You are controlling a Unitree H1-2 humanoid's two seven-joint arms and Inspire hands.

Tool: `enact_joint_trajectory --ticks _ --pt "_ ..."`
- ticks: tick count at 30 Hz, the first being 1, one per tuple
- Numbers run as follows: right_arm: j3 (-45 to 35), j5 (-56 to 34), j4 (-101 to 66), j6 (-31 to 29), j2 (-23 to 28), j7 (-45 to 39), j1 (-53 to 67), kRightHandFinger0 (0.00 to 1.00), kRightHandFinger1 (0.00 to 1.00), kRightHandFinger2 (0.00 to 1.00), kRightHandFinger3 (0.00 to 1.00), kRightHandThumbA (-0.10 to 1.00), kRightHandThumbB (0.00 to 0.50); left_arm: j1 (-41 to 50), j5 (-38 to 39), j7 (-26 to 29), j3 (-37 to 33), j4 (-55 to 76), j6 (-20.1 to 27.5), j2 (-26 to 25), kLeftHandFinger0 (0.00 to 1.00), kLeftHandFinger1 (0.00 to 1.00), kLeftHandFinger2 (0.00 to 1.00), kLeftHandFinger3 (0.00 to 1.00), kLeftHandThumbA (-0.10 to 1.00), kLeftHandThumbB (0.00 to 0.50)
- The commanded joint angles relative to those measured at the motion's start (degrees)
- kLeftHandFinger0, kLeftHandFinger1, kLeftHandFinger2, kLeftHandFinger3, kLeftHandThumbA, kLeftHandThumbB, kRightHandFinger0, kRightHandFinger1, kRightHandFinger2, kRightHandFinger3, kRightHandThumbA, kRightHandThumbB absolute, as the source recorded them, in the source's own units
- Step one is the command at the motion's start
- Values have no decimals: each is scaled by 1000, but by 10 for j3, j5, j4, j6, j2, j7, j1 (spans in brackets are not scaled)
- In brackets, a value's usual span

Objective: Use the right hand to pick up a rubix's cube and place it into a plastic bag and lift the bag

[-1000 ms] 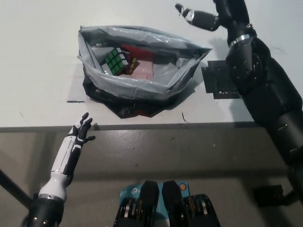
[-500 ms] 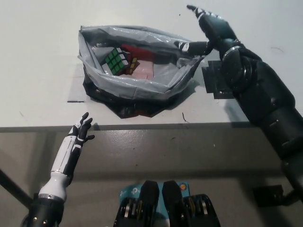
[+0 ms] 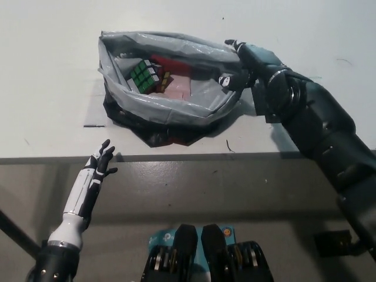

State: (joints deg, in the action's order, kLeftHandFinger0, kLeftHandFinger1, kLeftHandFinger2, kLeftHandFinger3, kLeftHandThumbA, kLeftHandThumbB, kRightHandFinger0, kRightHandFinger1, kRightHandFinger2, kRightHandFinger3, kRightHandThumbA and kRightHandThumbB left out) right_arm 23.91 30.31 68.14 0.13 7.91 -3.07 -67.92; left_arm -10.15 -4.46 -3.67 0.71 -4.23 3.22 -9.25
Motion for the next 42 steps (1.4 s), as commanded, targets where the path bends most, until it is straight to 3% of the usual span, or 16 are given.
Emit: enact_joint_trajectory --ticks 1,4,5,6,7,8,9,10,11,13,16,23,30,33,36,42 --pt "19 19 41 -3 1 28 -43 1000 1000 1000 1000 632 500 -10 -2 -1 -1 19 6 -6 875 1000 1000 1000 1000 89" --pt "27 26 68 -6 2 83 -43 1000 1000 1000 1000 487 500 -10 1 -3 -1 20 5 -6 874 1000 1000 1000 1000 95" --pt "20 21 75 -12 3 135 -40 1000 1000 1000 1000 329 421 -11 3 -4 -1 19 5 -5 886 1000 1000 1000 1000 97" --pt "15 17 79 -14 3 159 -39 1000 1000 1000 1000 329 421 -11 3 -4 -1 19 4 -5 886 1000 1000 1000 1000 97" --pt "7 12 82 -23 3 194 -37 586 614 704 851 247 374 -12 2 -4 -1 19 3 -5 886 1000 1000 1000 1000 97" --pt "2 9 81 -38 4 223 -35 156 212 366 556 120 323 -14 2 -4 -1 19 3 -6 886 1000 1000 1000 1000 97" --pt "0 8 81 -47 5 236 -34 156 212 366 556 120 323 -14 2 -4 0 19 3 -7 886 1000 1000 1000 1000 97" --pt "-2 7 79 -51 6 248 -32 31 42 225 404 35 271 -14 3 -4 0 19 3 -7 886 1000 1000 1000 1000 97" --pt "-7 3 75 -56 6 255 -31 6 8 221 355 -39 222 -14 3 -4 0 18 4 -7 886 1000 1000 1000 1000 96" --pt "-22 -11 66 -67 7 259 -31 0 63 350 391 -87 193 -14 4 -5 -1 17 5 -7 884 1000 1000 1000 1000 101" --pt "-47 -30 49 -73 5 250 -34 0 201 570 627 -36 188 -12 2 -4 -1 19 4 -7 880 1000 1000 1000 1000 100" --pt "-156 -115 -46 -64 2 182 -47 17 325 621 610 -20 237 -18 4 -7 -1 17 3 -8 871 1000 1000 1000 998 103" --pt "-226 -181 -253 26 -1 87 -23 0 340 650 539 -70 195 -21 -1 -9 -2 17 0 -13 882 1000 1000 1000 1000 115" --pt "-241 -202 -322 53 -6 73 -24 0 311 635 595 -100 177 -22 -4 -7 -2 16 -1 -13 883 1000 1000 1000 1000 116" --pt "-272 -247 -384 98 -18 63 -45 0 338 713 795 -100 136 -19 -10 -4 -2 17 1 -14 877 1000 1000 1000 1000 110" --pt "-291 -256 -401 130 -11 52 -111 0 359 746 850 -100 112 -19 -4 -5 0 16 0 -12 874 1000 1000 1000 997 78"
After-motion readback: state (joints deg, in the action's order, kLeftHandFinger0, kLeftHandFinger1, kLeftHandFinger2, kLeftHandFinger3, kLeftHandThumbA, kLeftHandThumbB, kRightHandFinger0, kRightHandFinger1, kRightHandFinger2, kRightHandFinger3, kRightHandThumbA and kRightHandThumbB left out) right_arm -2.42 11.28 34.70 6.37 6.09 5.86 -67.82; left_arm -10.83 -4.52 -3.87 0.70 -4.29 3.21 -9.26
